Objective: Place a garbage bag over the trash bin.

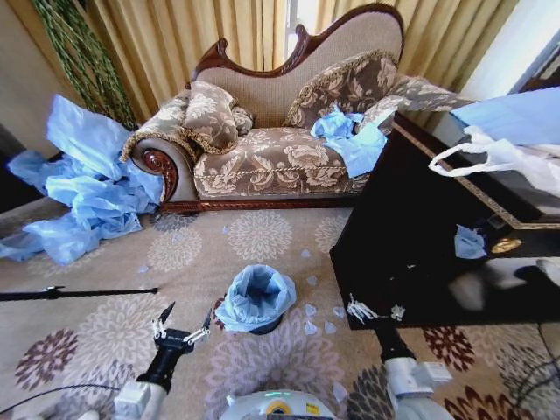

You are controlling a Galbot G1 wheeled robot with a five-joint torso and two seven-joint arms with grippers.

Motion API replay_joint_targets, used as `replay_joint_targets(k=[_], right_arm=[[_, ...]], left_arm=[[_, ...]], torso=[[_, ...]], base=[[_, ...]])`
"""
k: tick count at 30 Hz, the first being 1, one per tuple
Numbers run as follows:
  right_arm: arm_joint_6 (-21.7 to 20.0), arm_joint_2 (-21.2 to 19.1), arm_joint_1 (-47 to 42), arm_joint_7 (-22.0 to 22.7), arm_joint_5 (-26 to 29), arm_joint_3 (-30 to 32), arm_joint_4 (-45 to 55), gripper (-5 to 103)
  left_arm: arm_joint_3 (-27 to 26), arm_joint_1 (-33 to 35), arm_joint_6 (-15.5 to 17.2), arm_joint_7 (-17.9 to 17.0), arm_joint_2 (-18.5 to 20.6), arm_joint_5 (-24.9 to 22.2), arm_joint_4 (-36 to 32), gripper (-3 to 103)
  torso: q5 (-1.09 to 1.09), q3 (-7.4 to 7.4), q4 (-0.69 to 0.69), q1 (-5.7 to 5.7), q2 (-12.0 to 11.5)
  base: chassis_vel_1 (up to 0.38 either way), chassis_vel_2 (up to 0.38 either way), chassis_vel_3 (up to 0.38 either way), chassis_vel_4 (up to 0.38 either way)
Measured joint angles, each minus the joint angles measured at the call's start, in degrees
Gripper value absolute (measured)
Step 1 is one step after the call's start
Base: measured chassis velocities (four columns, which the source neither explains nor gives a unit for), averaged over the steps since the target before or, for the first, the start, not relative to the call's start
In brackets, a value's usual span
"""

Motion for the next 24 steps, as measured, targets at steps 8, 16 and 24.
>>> replay_joint_targets(k=[8, 16, 24], right_arm=[[-1.53, -1.99, -0.97, -0.26, 4.61, 0.75, 3.28, 100], [-2.53, -1.06, 0.76, -0.27, 3.75, -0.98, 5.5, 100], [-3.78, -2.46, 1.26, 1.13, 3.85, -1.13, 5.8, 100]], left_arm=[[1.11, -0.18, 0.74, -0.31, -0.59, -1.49, -3.02, 100], [-3.06, -1.21, 2.66, 0.86, 0.69, -3.72, -3.54, 100], [-3.46, -3.68, 3.55, 1.85, 1.21, -6.44, -3.49, 100]], torso=[[0.0, 0.0, 0.01, 0.0, -0.01], [0.0, 0.01, 0.02, 0.01, -0.01], [0.0, 0.01, 0.02, 0.01, -0.01]], base=[[0.0, 0.0, 0.0, 0.0], [0.0, 0.0, 0.0, 0.0], [0.0, 0.0, 0.0, 0.0]])
